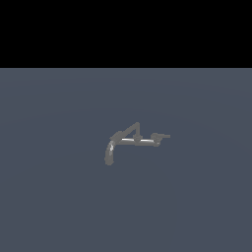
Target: Turn on the faucet by rotating a designated handle.
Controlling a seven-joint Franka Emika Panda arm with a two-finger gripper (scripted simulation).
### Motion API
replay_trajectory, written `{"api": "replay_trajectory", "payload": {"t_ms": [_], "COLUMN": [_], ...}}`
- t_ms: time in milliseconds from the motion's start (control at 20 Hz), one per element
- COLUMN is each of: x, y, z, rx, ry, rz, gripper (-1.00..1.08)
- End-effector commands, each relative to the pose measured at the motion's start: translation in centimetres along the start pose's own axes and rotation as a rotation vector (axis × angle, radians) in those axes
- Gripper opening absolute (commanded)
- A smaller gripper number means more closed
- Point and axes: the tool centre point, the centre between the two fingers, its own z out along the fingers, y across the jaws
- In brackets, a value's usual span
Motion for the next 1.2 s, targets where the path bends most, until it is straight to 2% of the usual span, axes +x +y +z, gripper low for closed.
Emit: {"api": "replay_trajectory", "payload": {"t_ms": [0, 550, 1150], "x": [0.0, 1.4, 6.4], "y": [0.0, -0.5, -1.5], "z": [0.0, 2.2, 9.4], "rx": [0.0, -0.003, -0.011], "ry": [0.0, -0.001, -0.005], "rz": [0.0, 0.08, 0.346], "gripper": [-1.0, -1.0, -1.0]}}
